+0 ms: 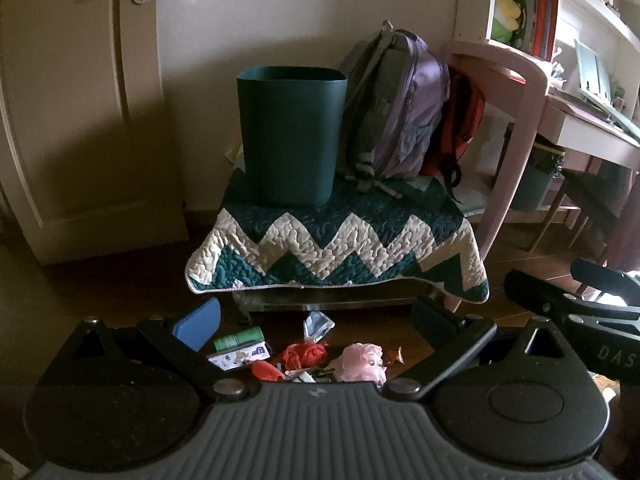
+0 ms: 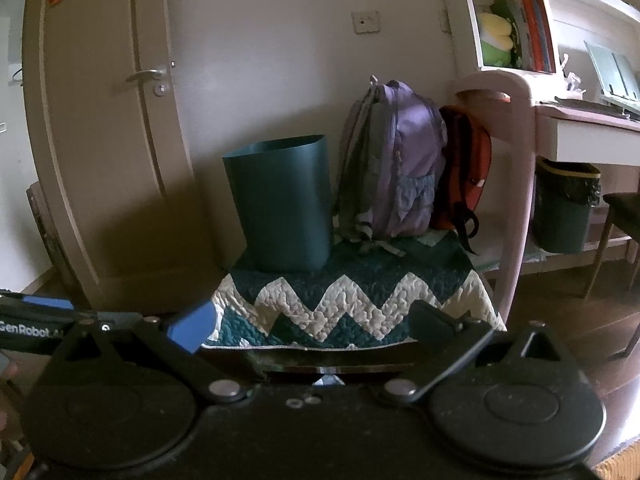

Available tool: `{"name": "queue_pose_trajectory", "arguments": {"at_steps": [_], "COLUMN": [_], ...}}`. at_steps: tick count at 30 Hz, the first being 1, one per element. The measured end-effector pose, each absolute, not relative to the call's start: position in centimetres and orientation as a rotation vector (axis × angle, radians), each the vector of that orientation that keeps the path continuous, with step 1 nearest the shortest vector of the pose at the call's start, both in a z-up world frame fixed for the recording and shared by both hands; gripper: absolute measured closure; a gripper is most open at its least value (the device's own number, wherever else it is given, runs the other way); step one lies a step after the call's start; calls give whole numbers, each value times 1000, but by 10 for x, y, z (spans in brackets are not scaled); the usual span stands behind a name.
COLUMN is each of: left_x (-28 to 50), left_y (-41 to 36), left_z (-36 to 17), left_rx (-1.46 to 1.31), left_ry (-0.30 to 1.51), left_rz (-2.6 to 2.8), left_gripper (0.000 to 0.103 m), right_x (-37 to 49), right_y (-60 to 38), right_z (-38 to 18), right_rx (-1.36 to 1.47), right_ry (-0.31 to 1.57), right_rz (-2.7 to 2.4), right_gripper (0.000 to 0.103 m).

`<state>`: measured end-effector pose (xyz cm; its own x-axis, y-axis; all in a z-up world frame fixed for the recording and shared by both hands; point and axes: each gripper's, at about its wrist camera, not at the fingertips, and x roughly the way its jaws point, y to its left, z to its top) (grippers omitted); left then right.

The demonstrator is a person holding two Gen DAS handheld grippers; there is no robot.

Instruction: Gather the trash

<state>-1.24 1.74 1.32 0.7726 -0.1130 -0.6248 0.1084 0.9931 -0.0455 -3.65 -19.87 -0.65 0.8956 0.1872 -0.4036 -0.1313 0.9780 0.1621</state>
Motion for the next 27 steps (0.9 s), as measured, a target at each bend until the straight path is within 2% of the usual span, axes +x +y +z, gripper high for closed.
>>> {"name": "queue_pose_trajectory", "arguments": {"at_steps": [27], "left_x": [-21], "left_y": [11], "left_z": [15], "left_rx": [-4], "left_ry": [660], "left_rz": [-137], "left_gripper": [0], "right_x": [-38], "right_y": [-199], "right_z": [-8], "right_rx": [137], "right_ry": [441], "right_rz": [169], "right_gripper": [1]}}
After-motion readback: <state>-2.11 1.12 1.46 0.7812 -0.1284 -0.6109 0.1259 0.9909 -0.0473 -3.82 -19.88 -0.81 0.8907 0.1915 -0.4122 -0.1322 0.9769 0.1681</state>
